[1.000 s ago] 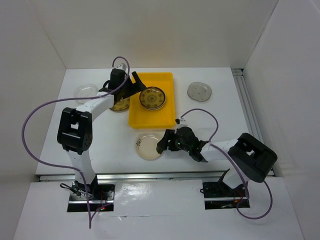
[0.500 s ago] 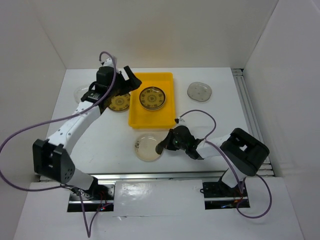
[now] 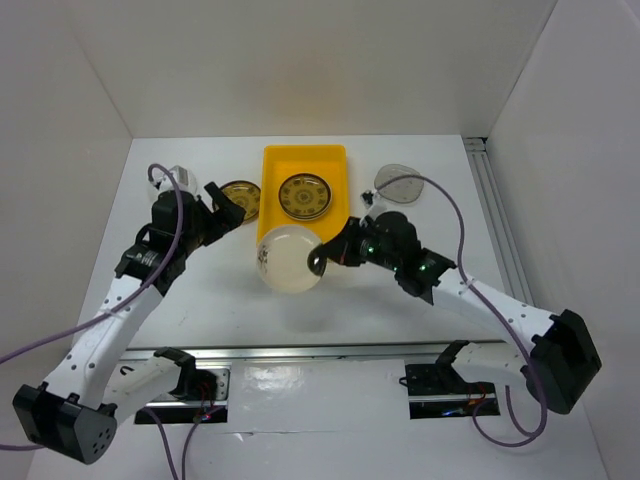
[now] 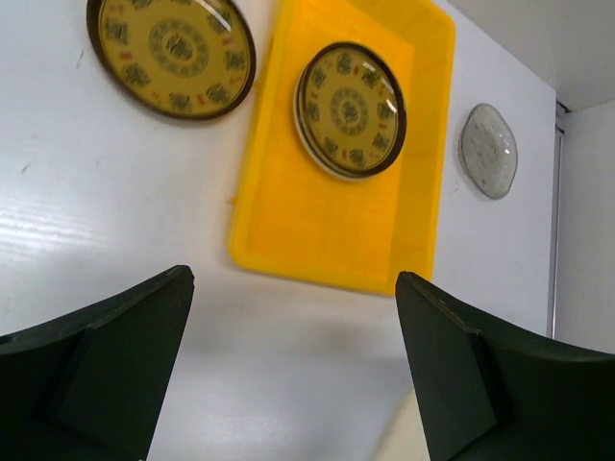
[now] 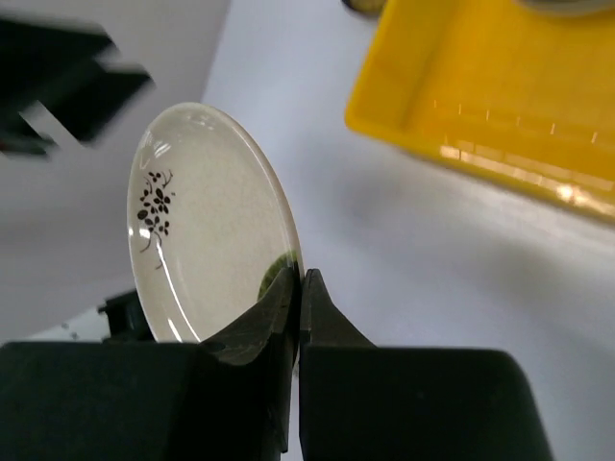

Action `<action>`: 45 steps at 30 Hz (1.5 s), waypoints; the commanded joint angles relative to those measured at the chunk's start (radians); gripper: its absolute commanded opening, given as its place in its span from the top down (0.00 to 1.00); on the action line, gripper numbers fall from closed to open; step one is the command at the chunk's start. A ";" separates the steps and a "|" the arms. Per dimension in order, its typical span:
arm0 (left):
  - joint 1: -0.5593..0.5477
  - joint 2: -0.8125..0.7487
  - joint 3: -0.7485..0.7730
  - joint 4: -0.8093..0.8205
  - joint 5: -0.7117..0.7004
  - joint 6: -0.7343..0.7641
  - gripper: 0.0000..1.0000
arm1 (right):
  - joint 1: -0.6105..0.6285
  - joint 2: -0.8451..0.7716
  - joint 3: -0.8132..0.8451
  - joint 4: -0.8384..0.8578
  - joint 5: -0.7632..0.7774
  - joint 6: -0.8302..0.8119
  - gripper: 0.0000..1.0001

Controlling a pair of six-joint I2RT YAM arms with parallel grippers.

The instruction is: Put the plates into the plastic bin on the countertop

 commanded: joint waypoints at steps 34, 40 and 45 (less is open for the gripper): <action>0.121 0.029 -0.303 0.080 0.054 -0.044 0.00 | -0.412 1.001 0.869 0.111 -0.278 -0.294 0.56; 0.167 0.041 -0.387 0.201 0.117 -0.063 0.00 | -0.392 0.954 0.894 0.100 -0.269 -0.304 0.33; 0.199 0.104 -0.435 0.333 0.102 -0.081 0.00 | -0.363 0.814 0.892 0.053 -0.203 -0.330 0.00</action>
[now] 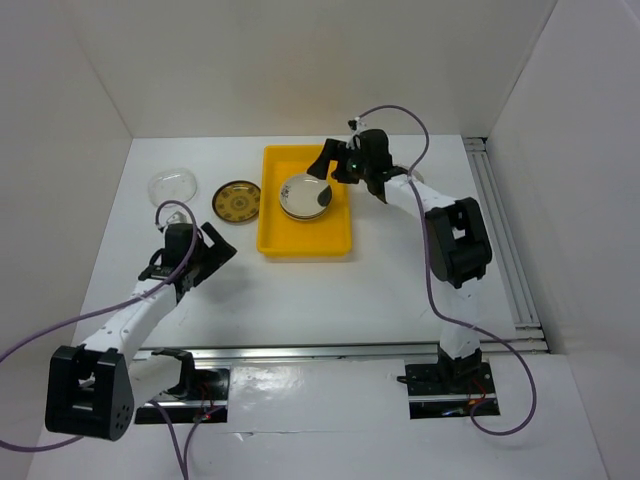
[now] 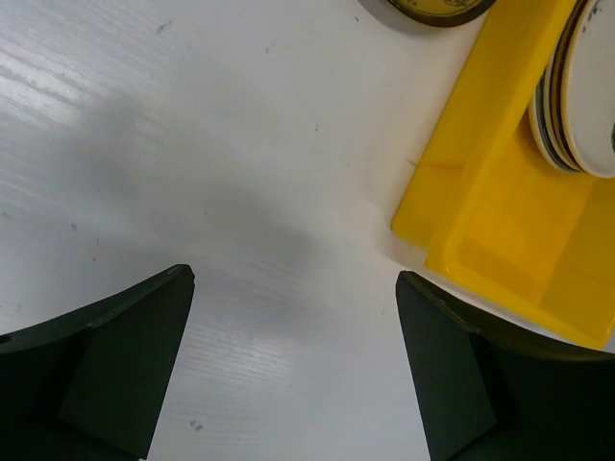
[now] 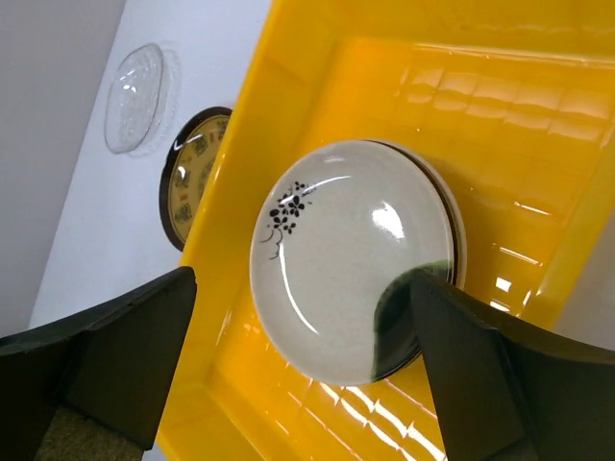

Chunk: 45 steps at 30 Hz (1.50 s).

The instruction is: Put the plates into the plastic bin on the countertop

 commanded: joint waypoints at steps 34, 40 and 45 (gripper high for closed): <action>0.144 0.736 0.291 0.473 0.034 -0.212 0.18 | 0.115 -1.075 -0.843 -0.017 0.184 0.013 0.00; 0.133 0.808 0.410 0.352 0.014 -0.212 0.35 | 0.086 -1.094 -0.834 -0.027 0.193 0.013 0.00; 0.133 0.831 0.441 0.303 0.014 -0.212 0.69 | 0.066 -1.123 -0.834 -0.036 0.193 0.032 0.00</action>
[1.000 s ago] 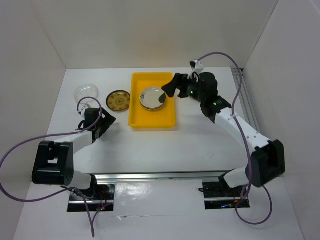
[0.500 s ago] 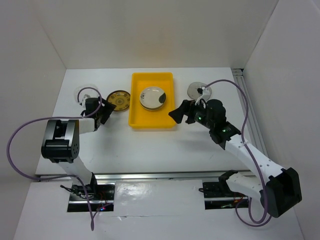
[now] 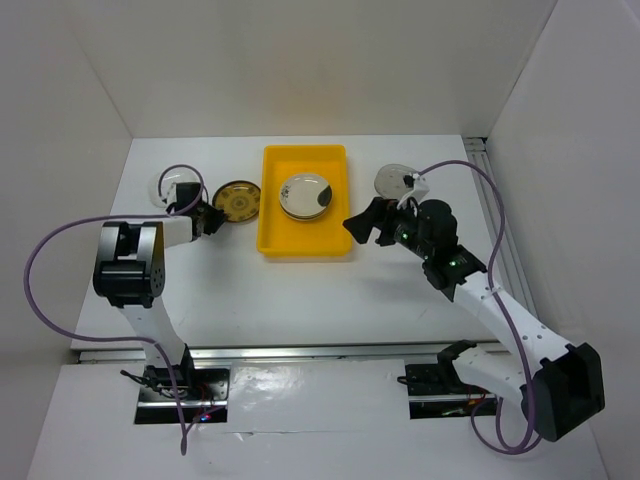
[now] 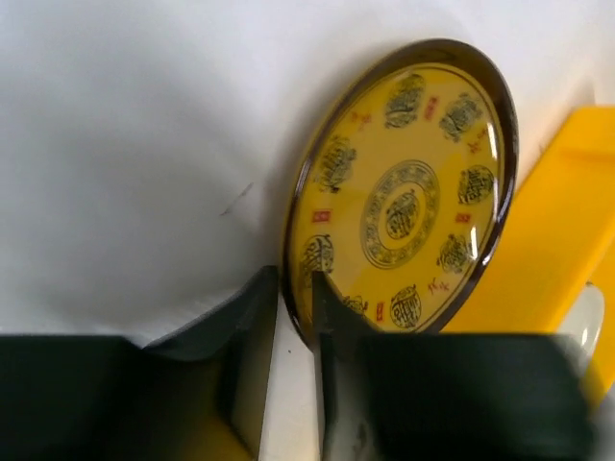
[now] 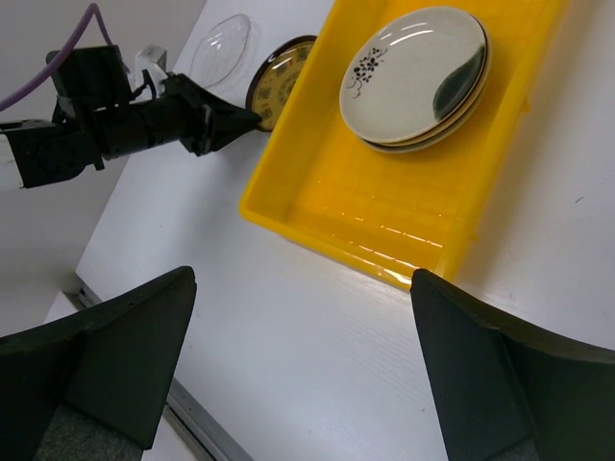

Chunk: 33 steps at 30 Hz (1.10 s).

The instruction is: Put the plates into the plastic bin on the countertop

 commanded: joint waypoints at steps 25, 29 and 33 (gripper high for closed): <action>-0.175 -0.623 0.003 -0.263 -0.343 0.086 1.00 | -0.025 -0.134 -0.008 -0.120 0.066 0.000 0.00; -0.233 -0.593 0.013 -0.183 -0.185 0.138 1.00 | -0.025 -0.154 -0.008 -0.146 0.084 -0.018 0.00; -0.276 -0.440 0.117 -0.082 -0.030 0.173 1.00 | -0.025 -0.188 -0.008 -0.157 0.095 -0.018 0.00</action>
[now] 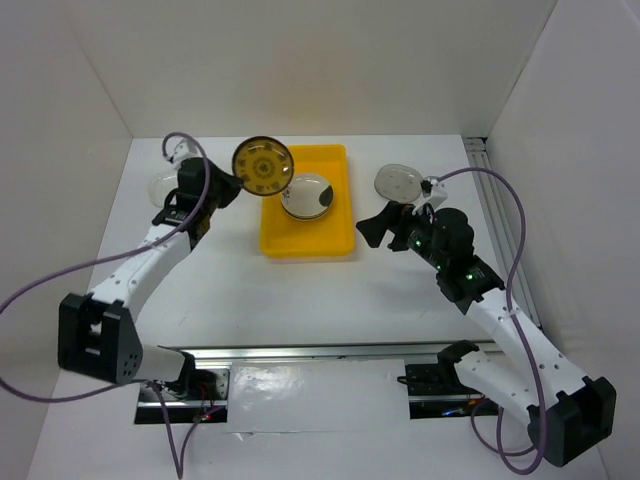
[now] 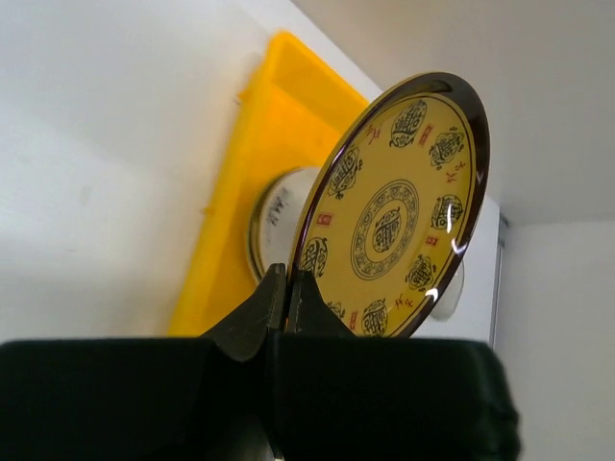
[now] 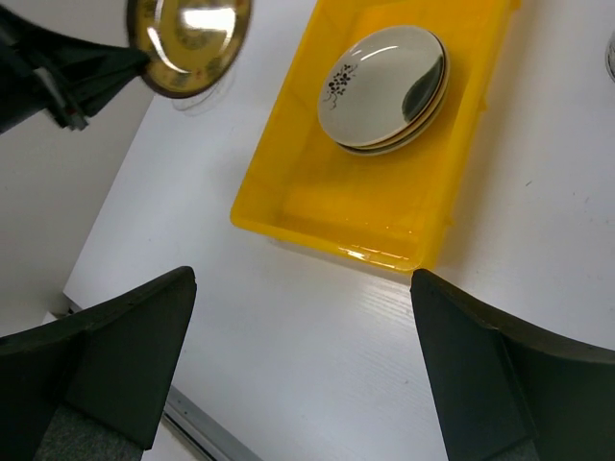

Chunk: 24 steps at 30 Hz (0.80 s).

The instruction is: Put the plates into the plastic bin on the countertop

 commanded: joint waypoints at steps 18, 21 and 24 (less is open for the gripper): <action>-0.114 0.605 0.499 -0.028 0.237 0.060 1.00 | -0.024 -0.131 -0.006 -0.112 0.048 -0.007 0.00; -0.114 0.649 0.540 -0.084 0.207 0.060 1.00 | -0.024 -0.131 -0.016 -0.112 0.048 -0.007 0.00; -0.114 0.680 0.551 -0.100 0.197 0.060 1.00 | -0.024 -0.131 -0.026 -0.112 0.048 -0.007 0.00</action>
